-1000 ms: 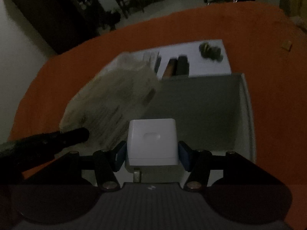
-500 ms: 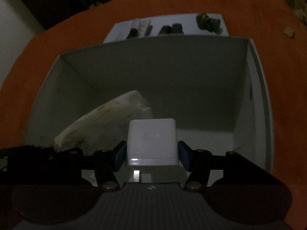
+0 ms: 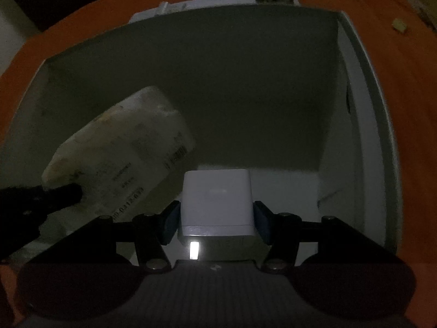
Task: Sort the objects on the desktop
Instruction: 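Carry the bag with the left tool into the white box while the right tool carries the cube there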
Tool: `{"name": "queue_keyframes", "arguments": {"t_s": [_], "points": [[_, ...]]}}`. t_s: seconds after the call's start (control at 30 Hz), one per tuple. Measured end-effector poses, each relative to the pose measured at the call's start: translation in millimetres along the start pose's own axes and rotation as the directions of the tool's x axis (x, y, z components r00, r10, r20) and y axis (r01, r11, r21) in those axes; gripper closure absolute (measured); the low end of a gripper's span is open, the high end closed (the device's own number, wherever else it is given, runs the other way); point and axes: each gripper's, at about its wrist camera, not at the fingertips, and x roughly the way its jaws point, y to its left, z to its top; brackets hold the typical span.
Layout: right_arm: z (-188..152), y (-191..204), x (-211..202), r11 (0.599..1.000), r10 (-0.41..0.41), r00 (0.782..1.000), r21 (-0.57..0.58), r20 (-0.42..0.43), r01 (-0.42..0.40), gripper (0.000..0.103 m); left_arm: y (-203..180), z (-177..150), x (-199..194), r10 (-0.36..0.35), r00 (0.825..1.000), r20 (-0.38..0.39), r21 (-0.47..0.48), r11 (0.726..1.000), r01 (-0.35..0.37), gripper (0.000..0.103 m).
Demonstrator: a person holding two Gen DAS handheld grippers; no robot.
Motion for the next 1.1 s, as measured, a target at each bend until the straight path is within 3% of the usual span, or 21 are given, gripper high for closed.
{"name": "queue_keyframes", "arguments": {"t_s": [0.63, 0.77, 0.97, 1.1], "points": [[0.4, -11.0, 19.7, 0.998, -0.052, 0.996, 0.033, -0.068, 0.054, 0.042, 0.4, -5.2, 16.9, 0.012, 0.997, -0.070, -0.005, 1.000, -0.013, 0.084], [6.0, -10.0, 20.8, 0.998, -0.044, 0.996, 0.048, -0.083, 0.048, 0.027, -1.7, -5.8, 19.5, 0.012, 0.996, -0.088, -0.003, 1.000, -0.012, 0.080], [7.8, -10.1, 21.8, 0.998, -0.027, 0.994, 0.056, -0.102, 0.032, 0.020, -5.3, -8.9, 19.5, 0.017, 0.997, -0.077, 0.004, 1.000, -0.017, 0.058], [6.7, -9.9, 18.6, 0.997, -0.008, 0.996, 0.076, -0.092, 0.015, 0.019, -4.3, -6.4, 11.2, -0.033, 0.999, -0.027, -0.020, 0.999, 0.032, 0.013]]}}
